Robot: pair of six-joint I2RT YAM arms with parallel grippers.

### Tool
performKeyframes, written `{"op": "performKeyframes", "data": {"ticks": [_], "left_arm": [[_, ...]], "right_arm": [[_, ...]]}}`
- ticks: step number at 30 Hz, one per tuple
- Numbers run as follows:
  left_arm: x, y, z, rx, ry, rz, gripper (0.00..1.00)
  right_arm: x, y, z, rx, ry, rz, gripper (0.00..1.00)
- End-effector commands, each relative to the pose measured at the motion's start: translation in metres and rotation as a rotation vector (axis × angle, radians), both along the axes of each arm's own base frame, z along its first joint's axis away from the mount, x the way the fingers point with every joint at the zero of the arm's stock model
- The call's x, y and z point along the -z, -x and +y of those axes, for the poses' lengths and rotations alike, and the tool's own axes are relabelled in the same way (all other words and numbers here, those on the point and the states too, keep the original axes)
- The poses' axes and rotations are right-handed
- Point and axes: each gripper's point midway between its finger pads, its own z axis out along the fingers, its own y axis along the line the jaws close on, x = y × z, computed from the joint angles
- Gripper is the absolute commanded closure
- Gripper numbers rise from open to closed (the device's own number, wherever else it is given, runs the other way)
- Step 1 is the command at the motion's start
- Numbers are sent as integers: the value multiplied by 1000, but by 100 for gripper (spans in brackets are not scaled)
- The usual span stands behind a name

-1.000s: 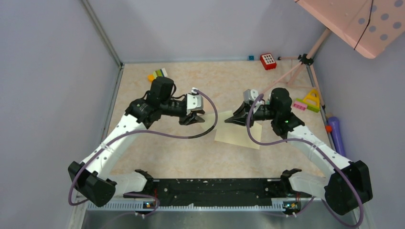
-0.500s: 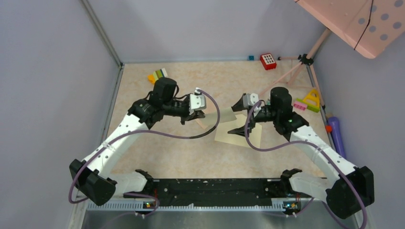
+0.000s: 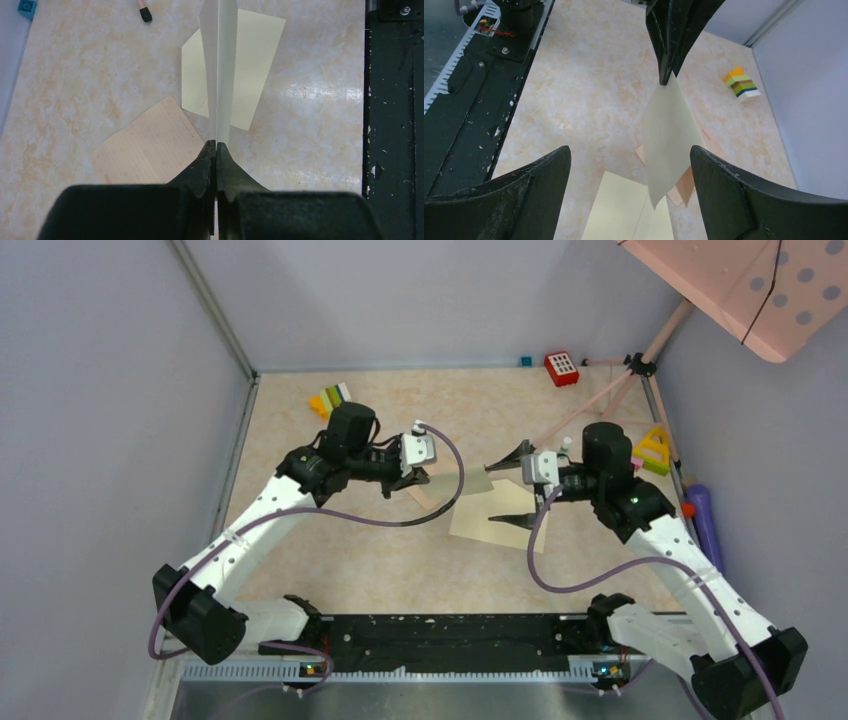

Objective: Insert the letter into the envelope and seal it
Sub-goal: Fold the letter.

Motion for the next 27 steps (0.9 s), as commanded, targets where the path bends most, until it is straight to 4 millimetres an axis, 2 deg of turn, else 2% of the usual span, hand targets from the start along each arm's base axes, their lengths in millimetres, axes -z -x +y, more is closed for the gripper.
{"op": "performKeyframes", "data": {"ticks": [1,7,10,15,18,21,22,26,27], "left_arm": [[-1,1,-3,24,13,-24,100],[-1,8,-4,54,28,-17,100],[1,7,-2,44,18,-28,100],[8,5,2,29,-2,-43,100],[8,6,2,32,-2,-44,100],[5,7,2,36,5,-49,100],[4,8,2,38,6,-49,100],[0,11,1,49,15,-50,100],[0,12,1,55,18,-48,100]], "right_arm": [[0,-23,8,57,-60,26,13],[4,-41,17,105,-133,78,13],[-1,-33,18,64,-133,90,13],[-25,2,10,-57,-90,55,18],[-34,-4,7,-7,-89,14,18],[-22,-21,6,66,-85,3,17],[-12,-26,7,80,-80,17,16],[19,-33,13,67,-80,76,11],[21,-37,16,72,-97,78,11]]}}
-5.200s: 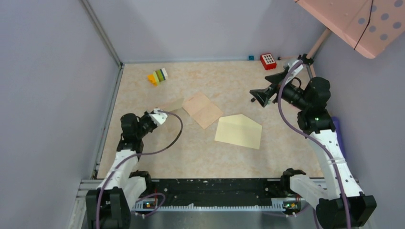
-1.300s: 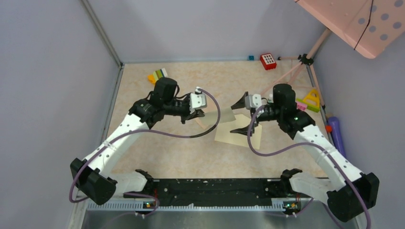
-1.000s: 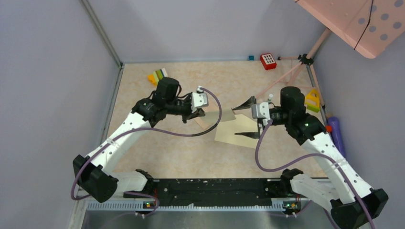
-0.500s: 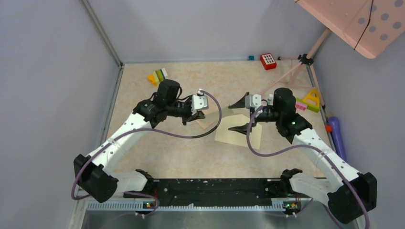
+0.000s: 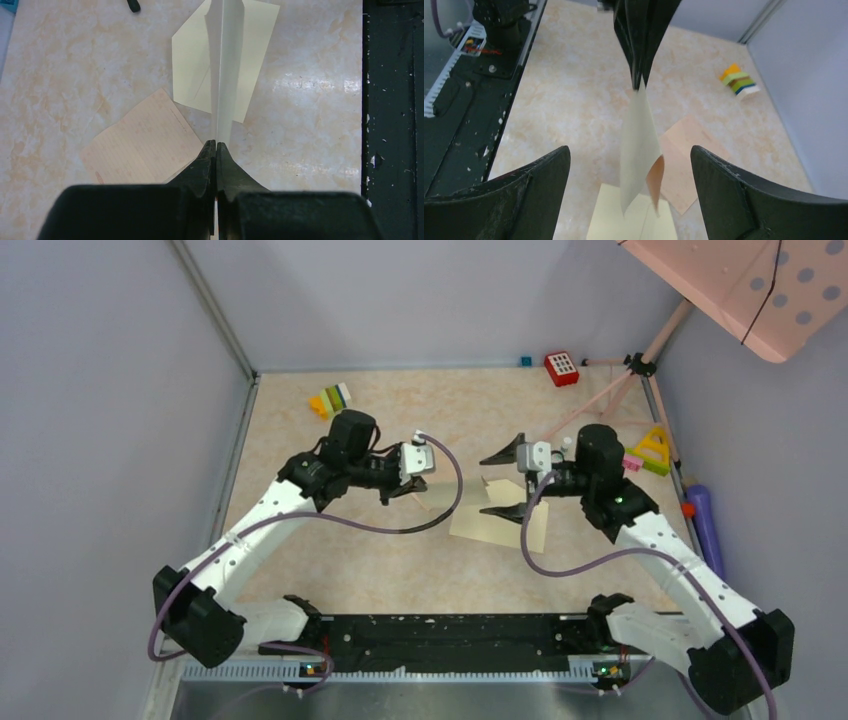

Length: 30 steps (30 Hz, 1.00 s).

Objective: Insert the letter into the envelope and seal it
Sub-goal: Fold the letter.

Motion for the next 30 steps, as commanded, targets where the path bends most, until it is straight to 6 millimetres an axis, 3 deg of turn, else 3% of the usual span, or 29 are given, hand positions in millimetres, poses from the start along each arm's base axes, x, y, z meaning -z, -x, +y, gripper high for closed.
{"op": "performKeyframes", "data": {"ticks": [1,7,10,15,18,19,20,21,25,27,30], "left_arm": [[-20,8,-4,49,51,-51,100],[-23,15,-5,76,64,-43,100],[-26,15,-5,77,70,-43,100],[-34,18,-7,84,88,-36,100],[-38,19,-7,83,92,-36,100],[-39,20,-7,82,93,-35,100],[-40,20,-7,81,96,-35,100],[-42,19,-7,80,99,-33,97],[-49,22,-10,94,111,-19,43],[-55,22,-13,101,120,-5,34],[-60,20,-19,107,132,20,33]], "right_arm": [[23,-18,7,24,-31,30,11],[30,-19,11,4,-43,61,11],[35,-15,13,-23,-39,81,20],[42,-7,17,-77,-25,129,60],[43,-5,17,-90,-14,148,92],[43,-5,17,-89,-12,149,100],[42,-5,17,-84,-10,146,100],[41,-6,16,-77,-8,143,100],[34,-10,14,-32,-16,111,100],[32,-14,13,-8,-24,97,100],[30,-18,13,20,-29,94,100]]}}
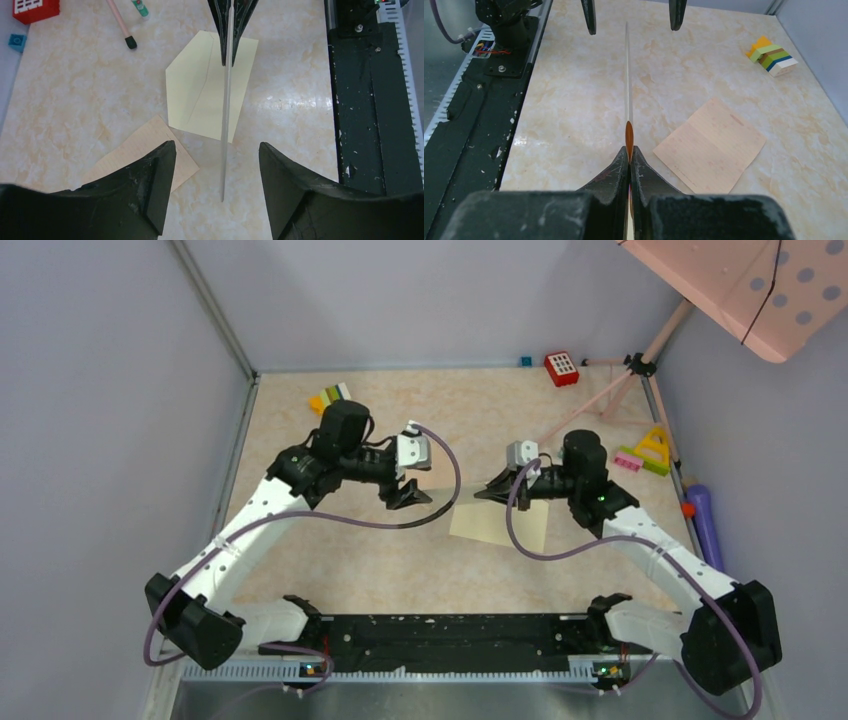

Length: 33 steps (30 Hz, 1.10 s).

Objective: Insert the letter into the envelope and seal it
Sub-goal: Fold the letter.

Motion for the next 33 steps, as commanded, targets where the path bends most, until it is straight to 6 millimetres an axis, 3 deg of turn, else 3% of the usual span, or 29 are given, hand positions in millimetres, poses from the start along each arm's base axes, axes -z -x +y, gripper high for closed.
{"op": "performKeyframes", "data": {"ticks": [1,7,9,17,20,23,25,33], "left_arm": [[-25,1,-15,41,55,17,33],[-19,-1,-36,56,41,67,36],[-20,-2,-43,62,44,90,42],[-17,-5,-58,69,22,101,100],[-13,-6,-57,57,10,95,100],[-8,-10,-54,26,-1,84,100],[-4,-14,-53,-1,-10,74,100],[9,-22,-55,-42,-39,54,100]], "right_arm": [[-30,-7,2,30,-45,-97,100],[-33,-10,2,50,-56,-89,100],[-33,-9,2,47,-56,-85,100],[-35,-7,1,48,-60,-93,100],[-39,-7,1,51,-66,-106,97],[-50,-3,1,47,-80,-112,56],[-60,1,1,30,-99,-106,41],[-71,1,5,34,-156,-59,44]]}}
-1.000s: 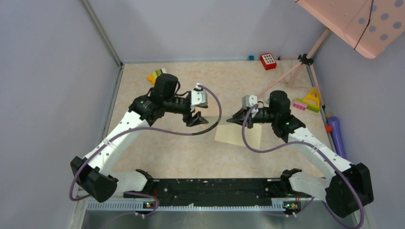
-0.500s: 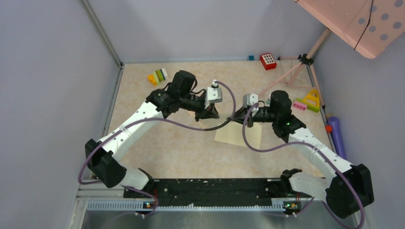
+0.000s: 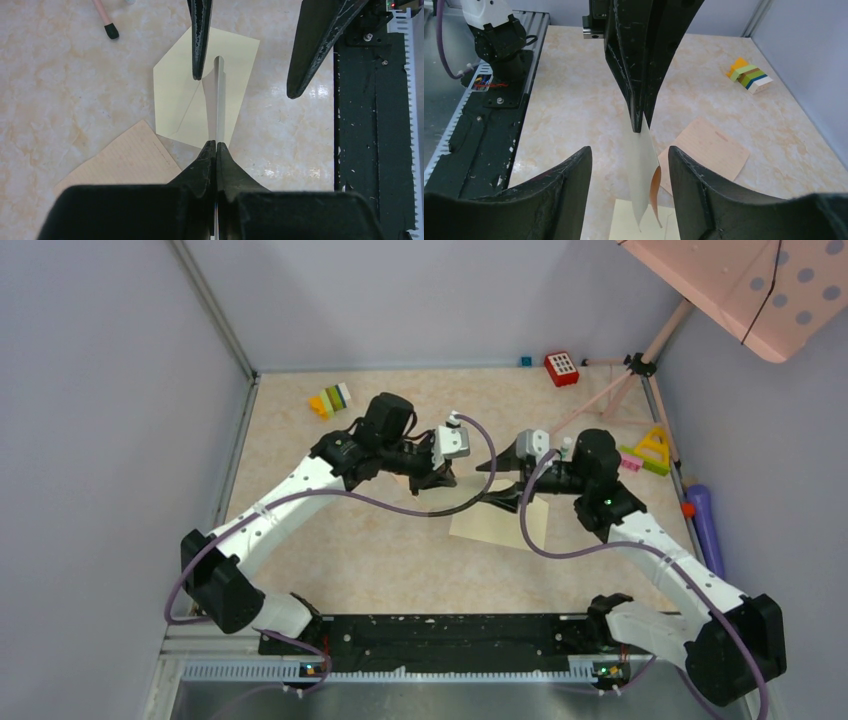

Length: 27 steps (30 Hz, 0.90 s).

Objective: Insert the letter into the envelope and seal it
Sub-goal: Fold the letter.

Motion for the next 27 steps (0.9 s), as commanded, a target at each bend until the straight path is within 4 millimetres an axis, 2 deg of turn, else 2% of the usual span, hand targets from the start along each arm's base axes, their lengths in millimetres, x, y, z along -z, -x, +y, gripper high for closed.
{"op": "performKeyframes", "data": {"ticks": [1,4,8,9,15,17,20,22,25,27], "left_arm": [[-8,-5,-6,-14,24,-49,100],[-9,-3,-7,-10,27,-46,100],[-9,-4,-7,-11,24,-50,100],[-9,-4,-7,-13,25,-49,100],[-12,-2,-7,-4,31,-50,100],[-13,0,-8,4,35,-48,100],[-13,2,-7,15,33,-45,100],[-12,5,-8,26,33,-42,100],[-12,8,-8,42,34,-39,100],[-12,9,-9,45,36,-38,100]], "right_arm": [[-33,2,5,-17,-75,-45,46],[-30,1,6,-22,-73,-37,55],[-28,2,7,-31,-72,-31,75],[-27,2,7,-35,-68,-31,77],[-20,0,6,-31,-49,-40,71],[-19,-1,7,-28,-46,-42,63],[-19,-3,6,-16,-45,-47,64],[-19,-4,6,-14,-45,-48,71],[-19,-4,6,-15,-47,-47,98],[-18,-3,6,-21,-43,-48,100]]}}
